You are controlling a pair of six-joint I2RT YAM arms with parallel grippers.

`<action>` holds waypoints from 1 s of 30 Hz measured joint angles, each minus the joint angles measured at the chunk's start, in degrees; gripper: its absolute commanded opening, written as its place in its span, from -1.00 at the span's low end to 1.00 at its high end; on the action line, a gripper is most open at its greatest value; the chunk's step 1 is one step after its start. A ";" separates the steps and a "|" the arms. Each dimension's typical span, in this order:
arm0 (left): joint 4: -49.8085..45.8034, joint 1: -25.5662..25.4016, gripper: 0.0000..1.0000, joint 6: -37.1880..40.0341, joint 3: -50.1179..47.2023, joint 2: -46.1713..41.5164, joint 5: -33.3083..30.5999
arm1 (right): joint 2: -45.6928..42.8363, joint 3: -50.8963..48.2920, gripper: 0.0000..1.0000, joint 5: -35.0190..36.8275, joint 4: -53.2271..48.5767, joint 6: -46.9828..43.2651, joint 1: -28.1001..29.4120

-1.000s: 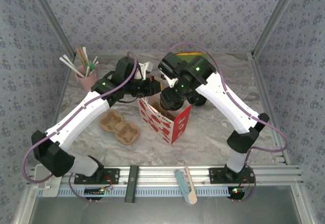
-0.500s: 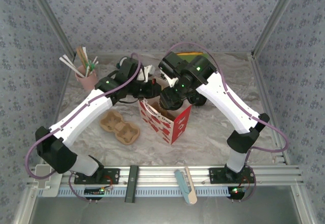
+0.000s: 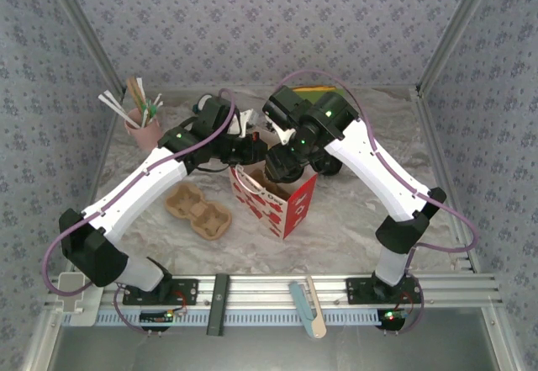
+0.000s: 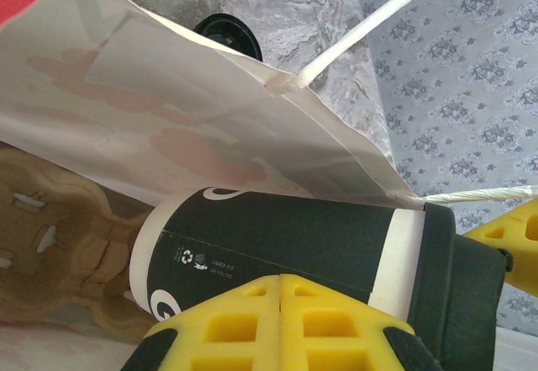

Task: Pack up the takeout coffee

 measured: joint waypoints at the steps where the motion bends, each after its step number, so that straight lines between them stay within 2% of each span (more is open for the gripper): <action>1: -0.02 0.00 -1.00 0.00 0.00 0.00 0.02 | 0.00 0.00 0.38 0.00 0.00 0.00 0.00; 30: -0.46 -0.44 -1.00 0.44 0.20 0.70 0.20 | 0.11 0.24 0.38 0.00 -0.63 0.00 0.00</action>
